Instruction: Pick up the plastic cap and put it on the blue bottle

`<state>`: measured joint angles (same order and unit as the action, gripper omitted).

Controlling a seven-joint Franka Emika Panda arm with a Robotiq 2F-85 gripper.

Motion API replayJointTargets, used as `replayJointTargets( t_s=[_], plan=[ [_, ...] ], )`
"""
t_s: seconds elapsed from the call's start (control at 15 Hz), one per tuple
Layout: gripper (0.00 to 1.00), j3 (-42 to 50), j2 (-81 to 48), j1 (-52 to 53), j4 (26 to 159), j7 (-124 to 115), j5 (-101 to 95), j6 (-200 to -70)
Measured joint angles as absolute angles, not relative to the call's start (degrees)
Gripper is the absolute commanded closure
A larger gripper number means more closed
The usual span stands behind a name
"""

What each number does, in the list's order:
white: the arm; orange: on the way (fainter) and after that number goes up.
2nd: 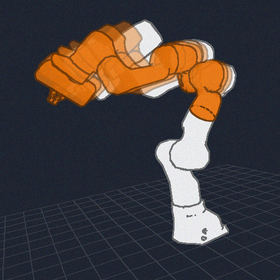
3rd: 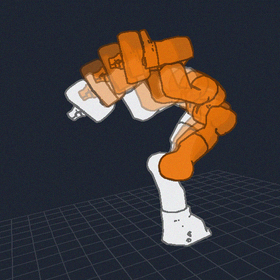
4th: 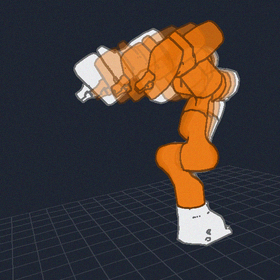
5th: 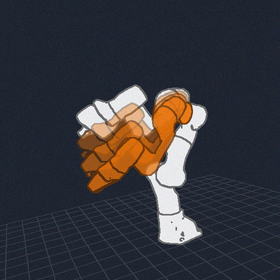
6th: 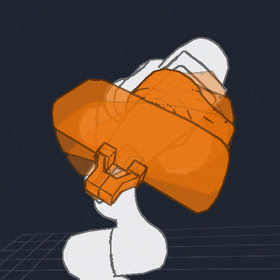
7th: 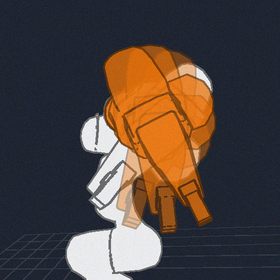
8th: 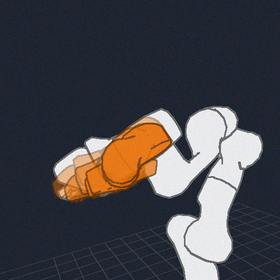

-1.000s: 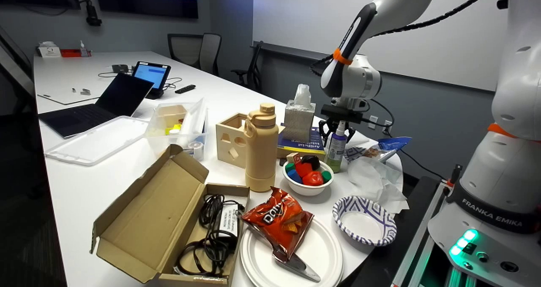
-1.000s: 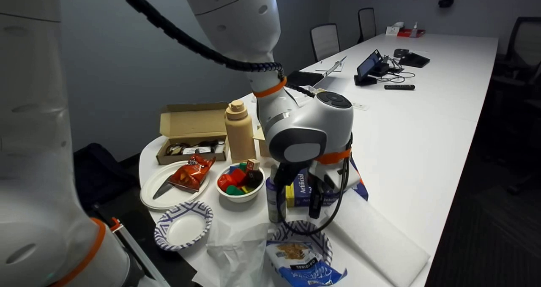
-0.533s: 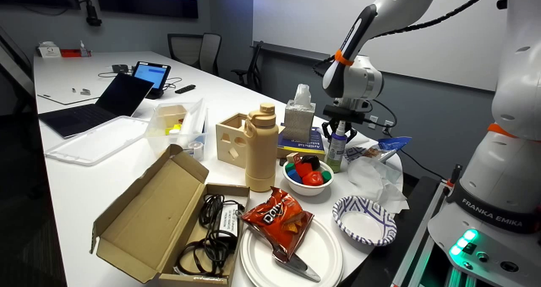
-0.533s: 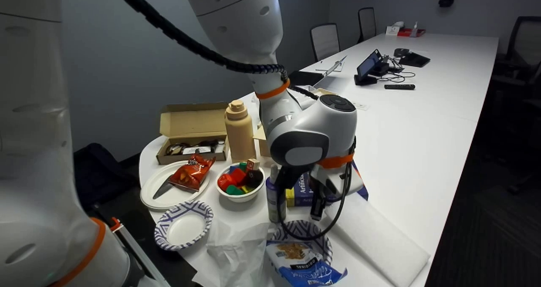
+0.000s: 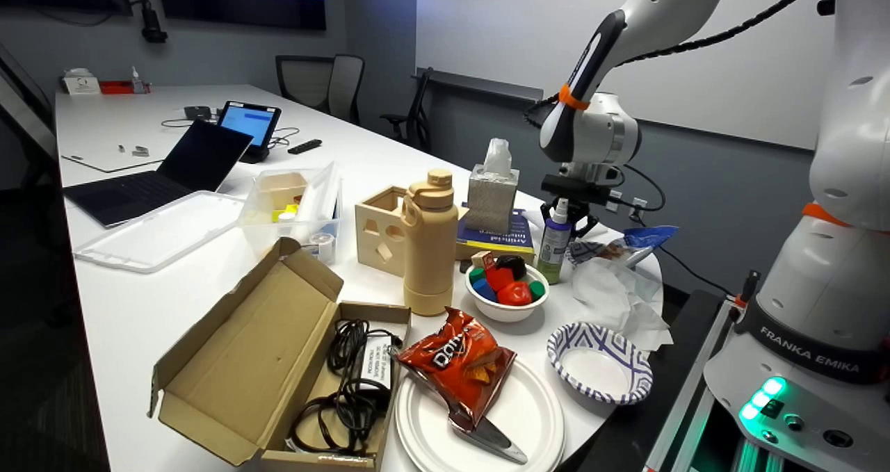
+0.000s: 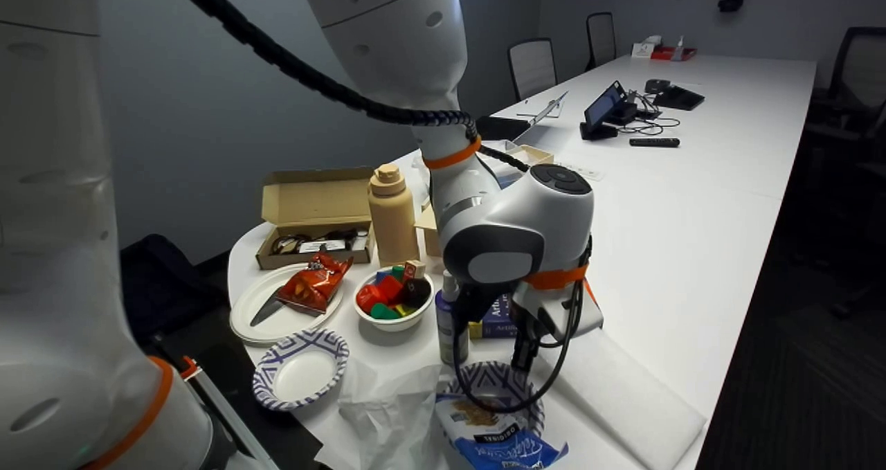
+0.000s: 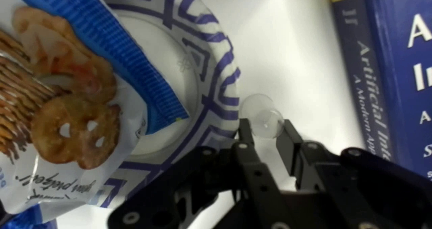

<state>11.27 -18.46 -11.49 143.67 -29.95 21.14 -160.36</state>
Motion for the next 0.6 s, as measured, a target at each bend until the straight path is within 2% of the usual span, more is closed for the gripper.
replayJointTargets(
  t_s=[0.6],
  plan=[
    [0.94, 14.5, -9.9, -8.2, 144.9, -32.2, 15.3, -154.7]
  ],
)
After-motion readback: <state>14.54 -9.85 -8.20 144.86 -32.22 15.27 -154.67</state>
